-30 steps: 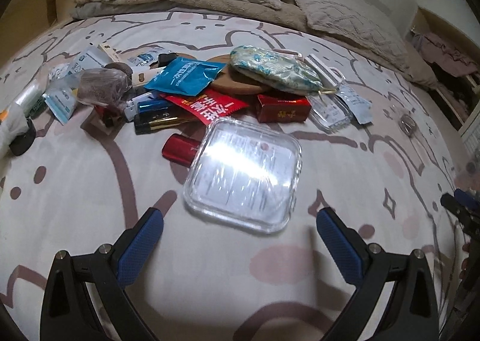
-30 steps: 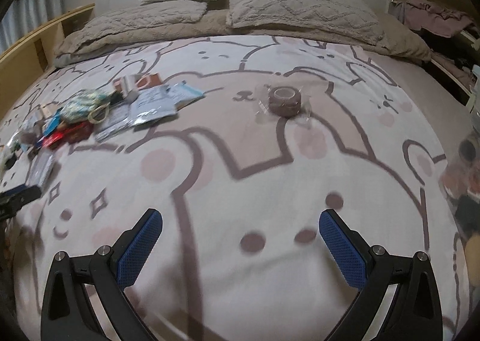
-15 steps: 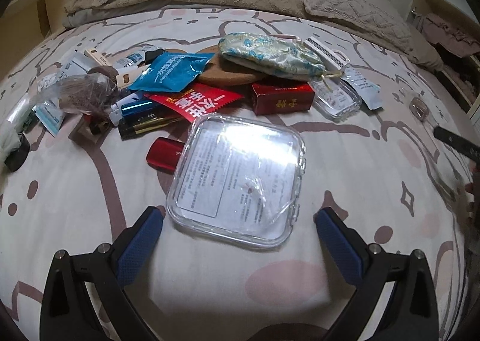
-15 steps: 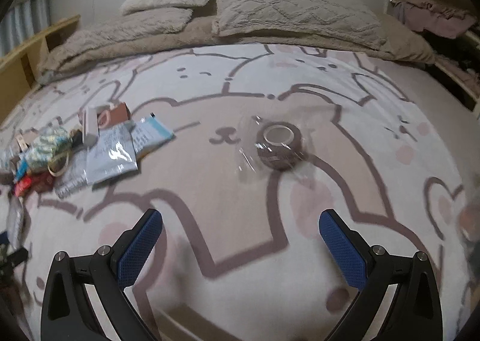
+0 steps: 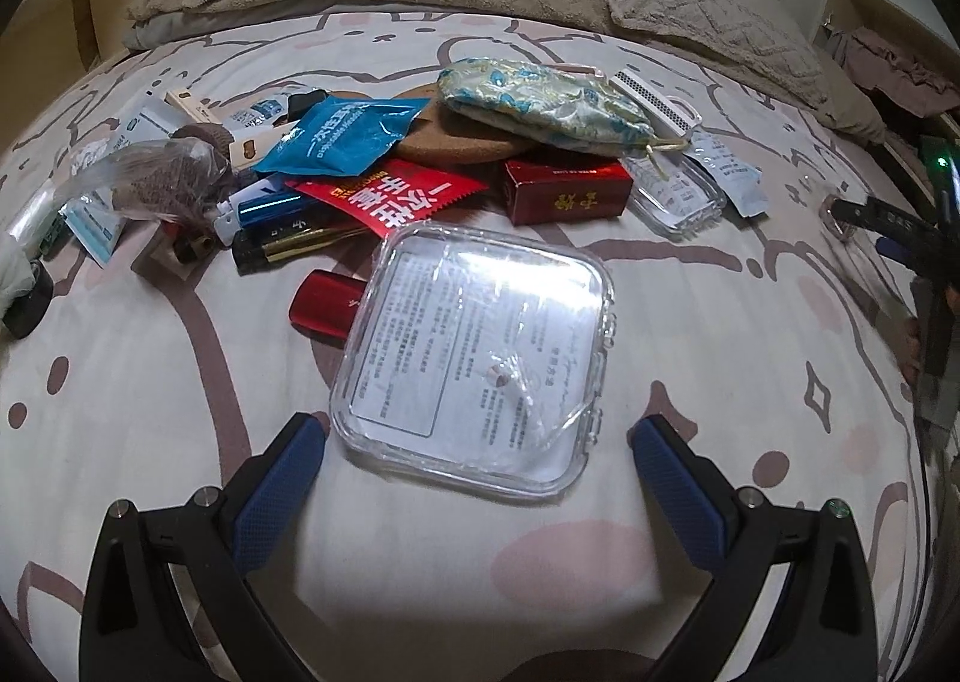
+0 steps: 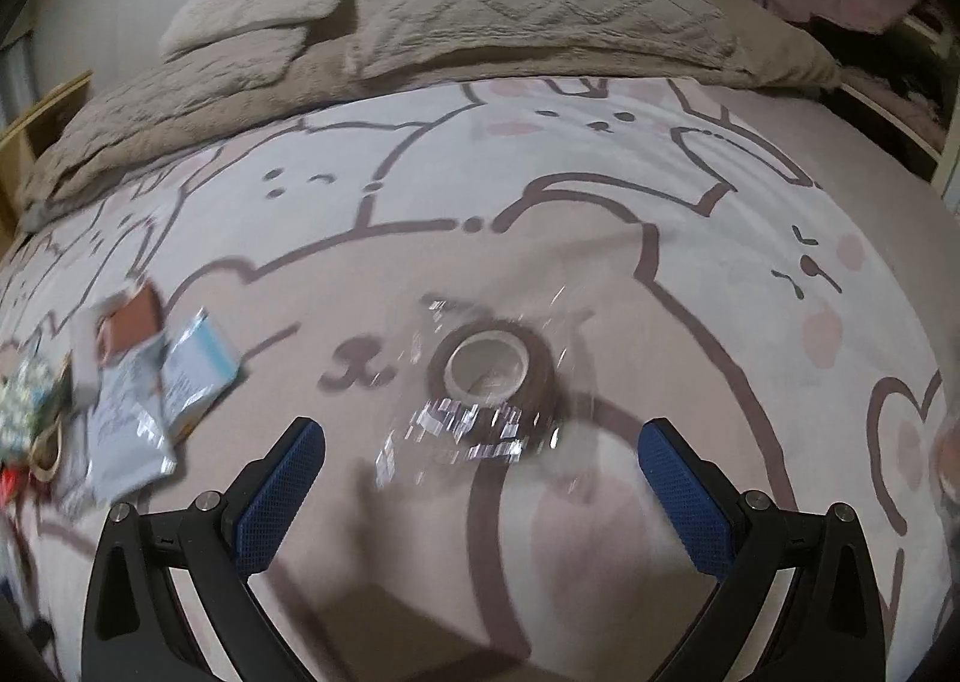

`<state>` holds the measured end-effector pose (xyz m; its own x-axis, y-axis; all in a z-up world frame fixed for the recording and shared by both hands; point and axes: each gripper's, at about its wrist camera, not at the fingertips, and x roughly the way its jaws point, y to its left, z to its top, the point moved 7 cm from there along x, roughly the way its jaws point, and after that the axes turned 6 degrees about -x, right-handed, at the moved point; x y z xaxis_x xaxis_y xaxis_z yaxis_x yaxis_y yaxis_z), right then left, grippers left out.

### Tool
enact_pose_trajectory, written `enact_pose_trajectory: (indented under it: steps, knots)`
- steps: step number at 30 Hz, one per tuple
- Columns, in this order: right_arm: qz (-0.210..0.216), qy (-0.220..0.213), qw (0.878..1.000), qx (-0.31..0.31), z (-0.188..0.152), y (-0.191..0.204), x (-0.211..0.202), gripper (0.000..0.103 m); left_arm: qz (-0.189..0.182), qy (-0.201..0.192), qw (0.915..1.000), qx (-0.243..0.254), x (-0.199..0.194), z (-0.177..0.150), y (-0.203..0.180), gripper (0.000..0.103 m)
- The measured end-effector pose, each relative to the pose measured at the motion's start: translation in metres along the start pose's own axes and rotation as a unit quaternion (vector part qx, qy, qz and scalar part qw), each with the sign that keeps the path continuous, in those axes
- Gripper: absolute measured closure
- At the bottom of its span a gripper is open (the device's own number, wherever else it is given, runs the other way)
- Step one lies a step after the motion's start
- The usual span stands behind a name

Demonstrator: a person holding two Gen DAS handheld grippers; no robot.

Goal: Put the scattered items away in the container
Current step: 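Grasp the wrapped brown tape roll with the right tool while the left grasps the clear box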

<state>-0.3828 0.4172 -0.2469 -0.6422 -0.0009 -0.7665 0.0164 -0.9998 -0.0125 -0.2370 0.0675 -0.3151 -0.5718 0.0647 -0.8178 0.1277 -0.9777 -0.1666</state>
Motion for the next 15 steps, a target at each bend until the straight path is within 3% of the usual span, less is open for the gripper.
enact_pose_trajectory:
  steps: [15]
  knots:
    - [-0.015,0.020,1.000,0.008,0.007,-0.001,0.031,0.000,0.004,-0.026,0.9995,-0.015,0.001,0.009,0.004,0.004]
